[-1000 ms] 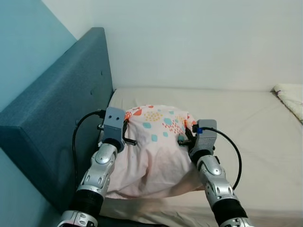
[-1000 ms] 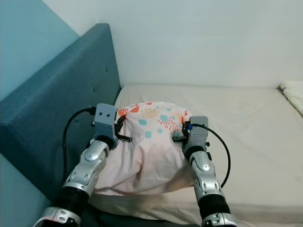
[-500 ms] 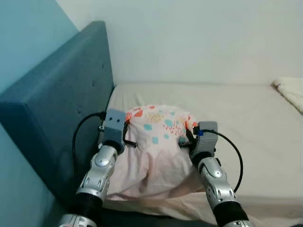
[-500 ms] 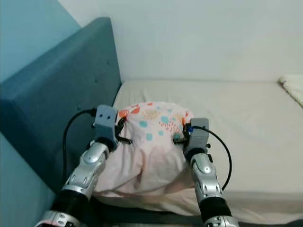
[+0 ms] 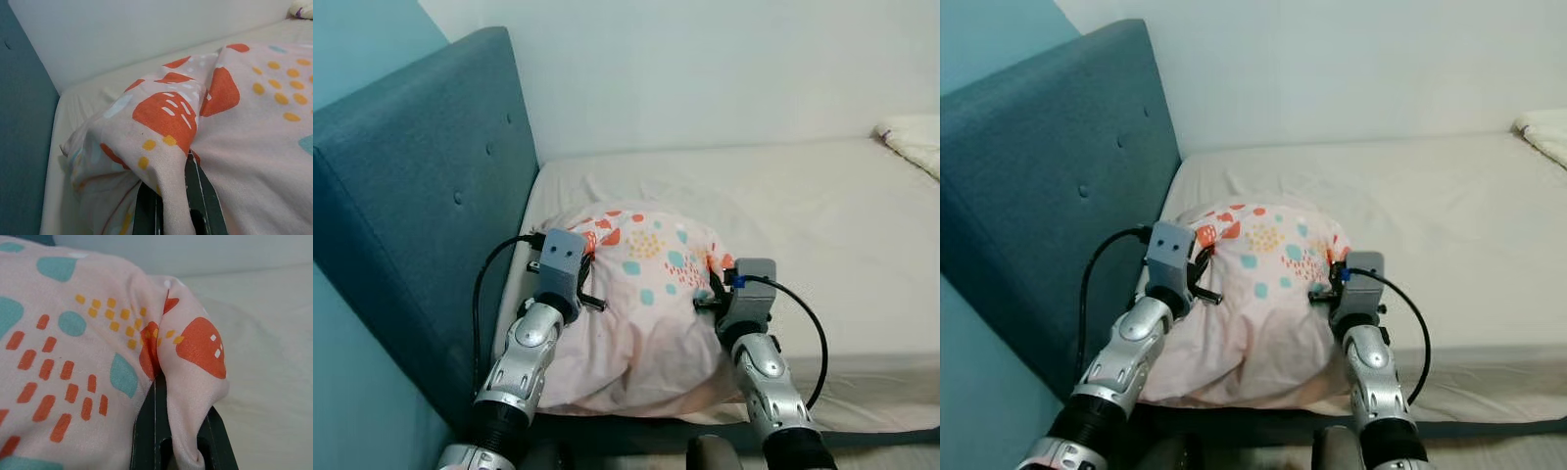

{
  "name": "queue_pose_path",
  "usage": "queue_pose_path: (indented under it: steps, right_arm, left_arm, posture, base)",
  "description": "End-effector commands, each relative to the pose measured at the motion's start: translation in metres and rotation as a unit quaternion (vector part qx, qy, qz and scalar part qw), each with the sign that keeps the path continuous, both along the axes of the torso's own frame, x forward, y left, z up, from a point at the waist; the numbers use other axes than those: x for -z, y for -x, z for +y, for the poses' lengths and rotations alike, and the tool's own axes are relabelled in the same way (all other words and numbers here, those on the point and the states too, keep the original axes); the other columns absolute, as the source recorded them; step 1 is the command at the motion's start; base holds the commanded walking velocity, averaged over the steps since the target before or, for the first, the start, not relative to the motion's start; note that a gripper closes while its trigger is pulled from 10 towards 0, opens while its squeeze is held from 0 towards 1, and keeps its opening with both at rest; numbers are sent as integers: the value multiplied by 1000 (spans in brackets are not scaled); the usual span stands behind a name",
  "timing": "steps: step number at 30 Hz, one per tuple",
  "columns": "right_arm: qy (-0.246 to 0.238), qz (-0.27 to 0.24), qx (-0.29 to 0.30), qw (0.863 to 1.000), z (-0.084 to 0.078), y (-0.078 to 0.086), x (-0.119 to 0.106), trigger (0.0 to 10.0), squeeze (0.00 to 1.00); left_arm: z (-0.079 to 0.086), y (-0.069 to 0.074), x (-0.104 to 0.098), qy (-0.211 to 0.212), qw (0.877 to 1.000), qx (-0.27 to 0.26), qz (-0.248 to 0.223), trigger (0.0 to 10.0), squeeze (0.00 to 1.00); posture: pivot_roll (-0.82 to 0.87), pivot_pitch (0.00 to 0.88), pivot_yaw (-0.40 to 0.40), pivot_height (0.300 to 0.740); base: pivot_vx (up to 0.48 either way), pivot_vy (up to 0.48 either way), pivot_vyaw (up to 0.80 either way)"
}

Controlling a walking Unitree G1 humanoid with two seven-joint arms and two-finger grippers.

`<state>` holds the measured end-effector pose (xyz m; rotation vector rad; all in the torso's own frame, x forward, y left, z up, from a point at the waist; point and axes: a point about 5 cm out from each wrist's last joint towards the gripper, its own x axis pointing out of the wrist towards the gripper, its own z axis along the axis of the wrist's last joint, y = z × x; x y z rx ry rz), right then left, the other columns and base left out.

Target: Clean up the room

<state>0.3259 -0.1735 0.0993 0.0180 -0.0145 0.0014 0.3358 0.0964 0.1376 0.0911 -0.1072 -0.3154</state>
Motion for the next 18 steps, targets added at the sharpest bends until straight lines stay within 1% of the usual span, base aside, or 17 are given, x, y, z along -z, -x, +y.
queue_pose_path:
  steps: [1, 4, 6, 8, 10, 11, 13, 14, 15, 17, 18]
  right_arm:
    - [-7, -29, 12, 999, -1, 0, -10, 10000, 0]
    - [-7, -26, 17, 1000, -3, 0, -9, 10000, 0]
    - [2, -17, 21, 1000, -3, 0, -6, 10000, 0]
    - [6, -15, 23, 1000, -3, -1, -5, 10000, 0]
    - [6, -15, 23, 1000, -3, -1, -5, 10000, 0]
    - [20, -3, 27, 999, -3, -6, -5, 10000, 0]
    - [20, -3, 27, 999, -3, -6, -5, 10000, 0]
    - [24, 4, 28, 999, -2, -12, -6, 10000, 0]
    - [29, 8, 22, 999, 2, -21, -9, 10000, 0]
    - [30, 11, 14, 999, 8, -33, -16, 10000, 0]
    - [28, 11, 13, 999, 10, -37, -18, 10000, 0]
  left_arm:
    - [-5, -2, -13, -7, 1000, 13, -21, 10000, 0]
    - [-4, -3, -15, -12, 999, 18, -26, 10000, 0]
    - [-1, -6, -16, -28, 999, 18, -29, 10000, 0]
    - [0, -7, -16, -34, 999, 16, -31, 10000, 0]
    - [0, -7, -16, -34, 999, 16, -31, 10000, 0]
    - [6, -16, -21, -59, 997, 14, -45, 10000, 0]
    - [6, -16, -21, -59, 997, 14, -45, 10000, 0]
    - [6, -22, -26, -83, 995, 16, -59, 10000, 0]
    - [6, -31, -36, -108, 991, 15, -78, 10000, 0]
    - [8, -43, -53, -134, 985, 1, -106, 10000, 0]
    - [10, -46, -60, -140, 984, -7, -114, 10000, 0]
  posture:
    - [21, 38, 73, 600]
    - [27, 50, 65, 590]
    - [24, 62, 56, 581]
    - [24, 62, 56, 577]
    - [24, 62, 56, 577]
    - [10, 98, 30, 577]
    - [10, 98, 30, 577]
    - [7, 111, 20, 577]
    - [6, 117, 9, 577]
    - [10, 119, -2, 577]
    - [10, 119, -2, 577]
  base:
    - [0, 0, 0]
    - [0, 0, 0]
    - [0, 0, 0]
    - [0, 0, 0]
    - [0, 0, 0]
    - [0, 0, 0]
    - [0, 0, 0]
    - [0, 0, 0]
    - [0, 0, 0]
    - [0, 0, 0]
    - [0, 0, 0]
